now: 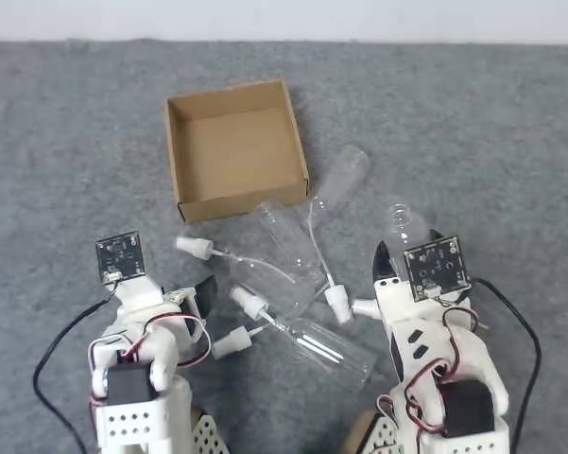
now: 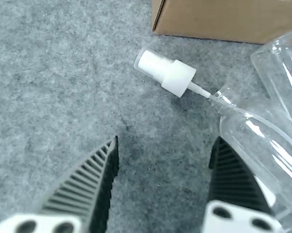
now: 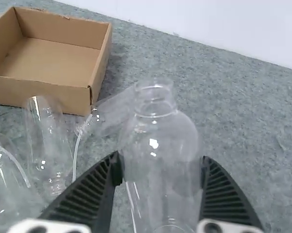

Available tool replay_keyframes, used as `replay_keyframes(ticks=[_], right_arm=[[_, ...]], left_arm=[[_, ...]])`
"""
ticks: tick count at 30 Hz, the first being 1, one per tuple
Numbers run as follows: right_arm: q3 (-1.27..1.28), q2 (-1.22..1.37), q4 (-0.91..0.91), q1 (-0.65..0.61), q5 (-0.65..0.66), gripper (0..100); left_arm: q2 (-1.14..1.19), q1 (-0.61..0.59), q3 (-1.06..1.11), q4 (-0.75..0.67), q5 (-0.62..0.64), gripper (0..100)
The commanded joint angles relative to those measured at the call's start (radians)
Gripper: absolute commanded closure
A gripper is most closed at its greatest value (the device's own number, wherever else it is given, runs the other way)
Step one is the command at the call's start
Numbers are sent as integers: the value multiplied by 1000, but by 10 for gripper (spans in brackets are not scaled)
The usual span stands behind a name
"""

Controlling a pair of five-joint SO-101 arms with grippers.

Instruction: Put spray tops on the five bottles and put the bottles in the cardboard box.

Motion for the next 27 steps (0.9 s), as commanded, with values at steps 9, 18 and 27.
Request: replay_keyframes(ticks=[9, 18, 27], right_arm=[[5, -22, -36, 2, -11, 830], [15, -22, -44, 2, -11, 830], [15, -22, -44, 2, -8, 830]], left_arm=[[-20, 0, -12, -6, -35, 715], [-20, -3, -99, -157, -115, 716], [-17, 3, -249, -64, -112, 717]])
